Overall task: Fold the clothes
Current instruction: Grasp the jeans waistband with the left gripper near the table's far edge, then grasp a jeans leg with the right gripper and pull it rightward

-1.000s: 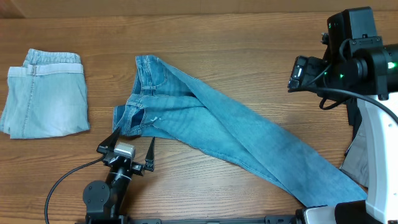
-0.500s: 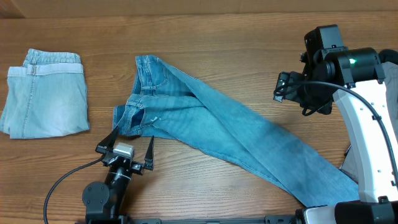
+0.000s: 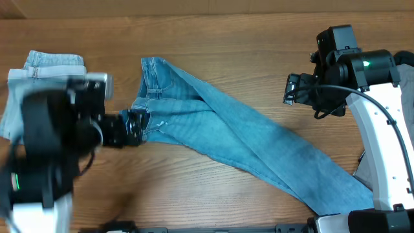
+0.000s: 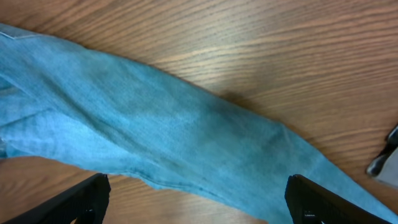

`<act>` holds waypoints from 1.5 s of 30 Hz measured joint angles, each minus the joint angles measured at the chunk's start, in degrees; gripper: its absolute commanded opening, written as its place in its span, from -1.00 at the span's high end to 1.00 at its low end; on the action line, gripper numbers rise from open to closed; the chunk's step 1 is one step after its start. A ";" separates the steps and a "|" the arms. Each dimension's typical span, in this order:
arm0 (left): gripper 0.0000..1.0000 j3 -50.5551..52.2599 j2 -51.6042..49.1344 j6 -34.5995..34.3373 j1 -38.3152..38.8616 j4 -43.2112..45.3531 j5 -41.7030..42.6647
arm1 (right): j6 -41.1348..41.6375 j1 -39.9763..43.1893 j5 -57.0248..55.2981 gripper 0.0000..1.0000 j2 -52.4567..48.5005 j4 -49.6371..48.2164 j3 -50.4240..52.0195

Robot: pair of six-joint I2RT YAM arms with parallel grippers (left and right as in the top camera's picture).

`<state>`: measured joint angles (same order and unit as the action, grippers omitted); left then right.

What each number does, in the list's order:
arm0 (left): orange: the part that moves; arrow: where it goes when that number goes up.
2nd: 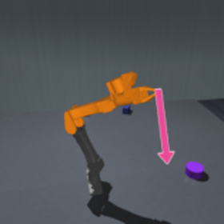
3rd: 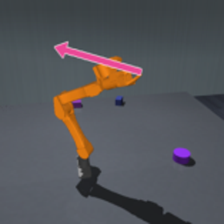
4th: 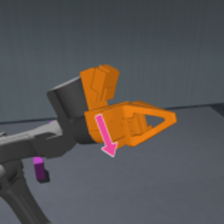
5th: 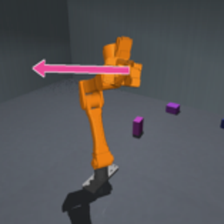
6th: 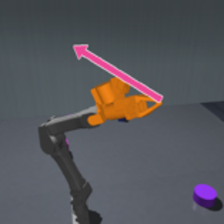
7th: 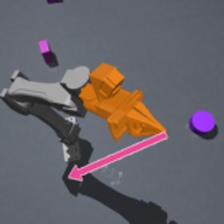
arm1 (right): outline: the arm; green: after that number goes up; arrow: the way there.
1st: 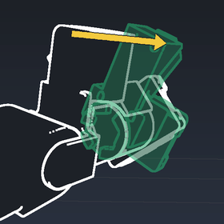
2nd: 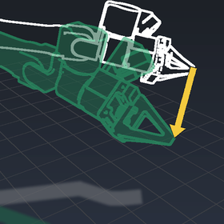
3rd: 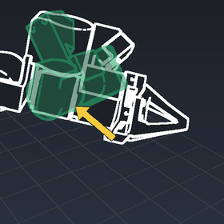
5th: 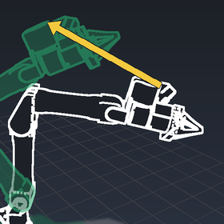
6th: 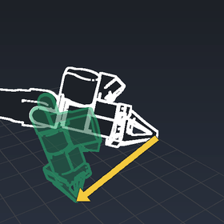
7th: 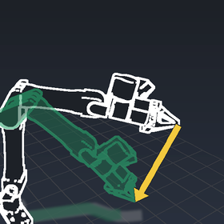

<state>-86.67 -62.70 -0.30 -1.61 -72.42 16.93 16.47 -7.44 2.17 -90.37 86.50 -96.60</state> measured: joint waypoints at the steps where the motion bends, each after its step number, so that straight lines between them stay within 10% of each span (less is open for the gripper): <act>1: -1.00 -7.13 -7.41 0.98 0.00 -4.85 -0.09 | 0.00 0.00 -0.02 -0.86 0.00 -0.07 0.07; 3: -0.94 -13.55 -17.25 2.49 0.00 -6.88 -0.26 | 0.00 0.00 -0.02 -0.86 0.00 -0.02 0.09; 11: 0.61 -14.64 -43.56 5.03 0.90 -5.97 -0.46 | -6.43 -0.81 3.39 -0.30 0.00 4.87 0.13; 26: 0.53 -14.64 -59.58 -0.46 2.27 0.87 -6.73 | -2.45 -18.12 -3.45 -0.31 -0.09 -28.02 35.12; 32: 0.20 -14.64 -59.58 -1.27 2.27 2.01 -7.37 | 0.59 -28.48 -12.20 -0.34 -0.11 -31.43 36.26; 45: 0.16 -14.64 -59.58 -1.27 2.27 1.97 -7.34 | -0.17 -35.06 -19.15 0.09 -4.76 -37.20 37.90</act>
<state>-101.32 -122.28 -1.56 0.67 -70.46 9.58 16.29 -42.50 -16.97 -95.13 49.30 -58.70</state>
